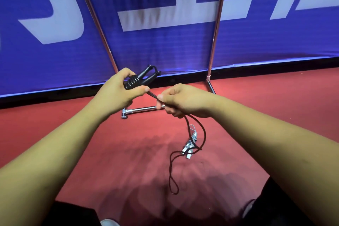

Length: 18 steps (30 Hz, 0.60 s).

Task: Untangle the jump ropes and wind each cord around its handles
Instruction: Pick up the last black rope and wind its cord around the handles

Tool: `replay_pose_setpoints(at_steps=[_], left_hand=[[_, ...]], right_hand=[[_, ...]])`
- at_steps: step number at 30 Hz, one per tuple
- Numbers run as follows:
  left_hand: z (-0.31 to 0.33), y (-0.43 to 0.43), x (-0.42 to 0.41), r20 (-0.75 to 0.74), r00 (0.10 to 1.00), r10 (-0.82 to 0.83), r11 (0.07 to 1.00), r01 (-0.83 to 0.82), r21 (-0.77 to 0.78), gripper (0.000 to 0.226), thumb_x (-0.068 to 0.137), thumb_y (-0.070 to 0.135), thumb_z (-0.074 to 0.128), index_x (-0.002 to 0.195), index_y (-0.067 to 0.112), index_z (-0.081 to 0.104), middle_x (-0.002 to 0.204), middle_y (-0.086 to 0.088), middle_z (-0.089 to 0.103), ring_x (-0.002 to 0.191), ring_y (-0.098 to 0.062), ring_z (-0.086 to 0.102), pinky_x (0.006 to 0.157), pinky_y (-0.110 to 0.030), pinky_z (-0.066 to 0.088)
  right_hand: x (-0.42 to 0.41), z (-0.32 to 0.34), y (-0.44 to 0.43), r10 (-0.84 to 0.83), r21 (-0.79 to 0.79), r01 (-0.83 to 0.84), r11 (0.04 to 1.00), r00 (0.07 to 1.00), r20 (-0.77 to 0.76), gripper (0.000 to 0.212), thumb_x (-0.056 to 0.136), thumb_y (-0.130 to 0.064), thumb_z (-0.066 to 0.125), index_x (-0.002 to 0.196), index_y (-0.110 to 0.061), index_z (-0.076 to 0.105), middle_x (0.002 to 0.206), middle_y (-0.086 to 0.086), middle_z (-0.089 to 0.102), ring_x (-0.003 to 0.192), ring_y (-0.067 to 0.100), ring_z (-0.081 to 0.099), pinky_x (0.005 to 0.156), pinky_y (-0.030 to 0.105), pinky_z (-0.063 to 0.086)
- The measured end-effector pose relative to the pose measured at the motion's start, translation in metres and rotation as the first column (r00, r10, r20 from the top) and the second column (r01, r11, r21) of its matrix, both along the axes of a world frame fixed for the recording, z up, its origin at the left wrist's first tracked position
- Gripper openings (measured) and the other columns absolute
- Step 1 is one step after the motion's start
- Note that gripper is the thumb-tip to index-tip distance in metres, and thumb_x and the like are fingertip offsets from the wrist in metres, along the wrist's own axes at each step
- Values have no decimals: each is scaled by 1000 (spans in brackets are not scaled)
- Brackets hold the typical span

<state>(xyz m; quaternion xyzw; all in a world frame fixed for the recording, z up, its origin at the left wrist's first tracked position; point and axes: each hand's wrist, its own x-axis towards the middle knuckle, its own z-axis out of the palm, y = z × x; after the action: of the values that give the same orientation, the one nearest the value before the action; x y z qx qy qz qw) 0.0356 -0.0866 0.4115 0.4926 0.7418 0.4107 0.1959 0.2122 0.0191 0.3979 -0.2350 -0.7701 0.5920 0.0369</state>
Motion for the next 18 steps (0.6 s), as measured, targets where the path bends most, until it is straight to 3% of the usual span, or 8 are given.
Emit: replay_pose_setpoints(at_steps=[4,9,12,14,16,18], left_hand=[[-1,-4,-20,-341,940,8,989,-57,-135,36,79,40,78,97,24,50,70,5,64,56,-19,60,60,-33,46],[-14,-1,-23,-564,799,-208,932,-13,-362,38,82,43,73,106,30,46,94,2,68,75,-23,62,74,-40,52],[-19,5,-10,-594,749,-292,910,28,-413,36,83,46,70,106,33,47,98,5,67,90,-25,63,77,-38,51],[-21,7,2,-558,743,-370,886,103,-452,36,83,46,70,109,30,51,94,7,65,91,-23,61,77,-35,50],[-21,7,13,-510,742,-436,865,190,-464,38,80,50,71,110,30,57,82,14,61,87,-18,62,74,-34,50],[-17,6,23,-444,772,-454,859,248,-448,40,72,63,70,95,31,61,67,13,57,73,-12,60,67,-34,48]], right_hand=[[-3,11,-11,46,361,-80,929,994,102,20,96,-19,56,89,-1,63,63,2,50,52,16,55,52,21,41],[-11,20,-14,57,611,-114,784,992,112,20,93,-18,58,77,-7,63,68,9,56,62,21,48,60,33,40],[-10,27,-6,31,660,-86,746,995,94,19,92,-20,58,74,-21,63,78,8,67,72,23,60,68,36,48],[-7,29,-1,10,672,-55,739,997,70,16,92,-21,58,78,-22,66,83,5,69,77,21,62,69,35,49],[-5,31,4,-1,690,-34,723,999,50,15,93,-21,58,88,-16,71,88,3,70,80,18,60,71,31,46],[-3,33,8,-21,682,-3,731,999,27,16,95,-23,58,91,-15,72,91,0,69,82,15,58,71,27,43]])
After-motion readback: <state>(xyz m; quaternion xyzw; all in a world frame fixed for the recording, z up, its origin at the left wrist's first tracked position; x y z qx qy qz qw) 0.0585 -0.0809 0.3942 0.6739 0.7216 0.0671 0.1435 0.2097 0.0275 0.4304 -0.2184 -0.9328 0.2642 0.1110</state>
